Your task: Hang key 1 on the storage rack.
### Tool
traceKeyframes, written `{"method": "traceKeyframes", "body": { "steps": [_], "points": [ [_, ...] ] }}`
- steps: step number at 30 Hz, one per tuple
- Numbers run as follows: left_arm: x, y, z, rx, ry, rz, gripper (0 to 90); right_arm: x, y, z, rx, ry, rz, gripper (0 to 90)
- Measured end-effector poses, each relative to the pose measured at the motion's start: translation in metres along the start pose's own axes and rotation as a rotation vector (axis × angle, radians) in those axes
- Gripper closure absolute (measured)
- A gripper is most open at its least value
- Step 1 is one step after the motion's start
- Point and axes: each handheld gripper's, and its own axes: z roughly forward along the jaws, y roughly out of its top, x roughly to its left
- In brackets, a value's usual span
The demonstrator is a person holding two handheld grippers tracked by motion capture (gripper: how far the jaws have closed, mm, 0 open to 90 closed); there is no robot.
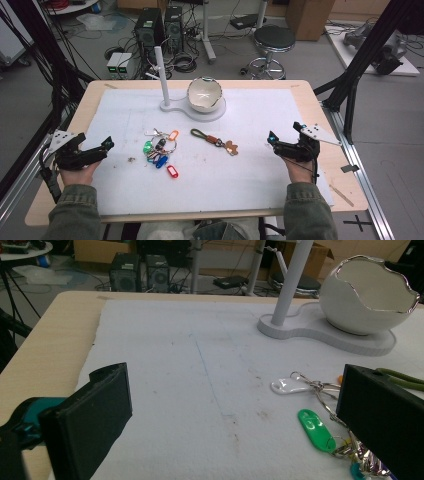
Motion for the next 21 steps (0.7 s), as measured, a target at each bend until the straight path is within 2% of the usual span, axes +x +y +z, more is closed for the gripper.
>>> {"method": "traceKeyframes", "body": {
  "steps": [4,12,17,20,21],
  "points": [
    [0.0009,-0.0003,-0.0004,-0.002,0.000,-0.012,1.7,-0.0002,0.0002,-0.0009,0.010,0.001,0.009,0.5],
    [-0.0003,-0.0008,0.0011,0.005,-0.007,-0.009,1.7,0.0001,0.0008,-0.0005,0.021,0.005,0.007,0.5],
    [0.0000,-0.0010,0.0011,0.009,-0.006,-0.012,1.7,0.0017,0.0028,0.0017,0.049,0.020,0.005,0.5],
    [0.0001,-0.0013,0.0013,0.011,-0.009,-0.018,1.7,0.0035,0.0041,0.0028,0.061,0.016,-0.016,0.5],
    [0.0000,-0.0015,0.0010,0.013,-0.008,-0.018,1.7,0.0057,0.0059,0.0041,0.073,0.012,-0.044,0.5]
  ]
}}
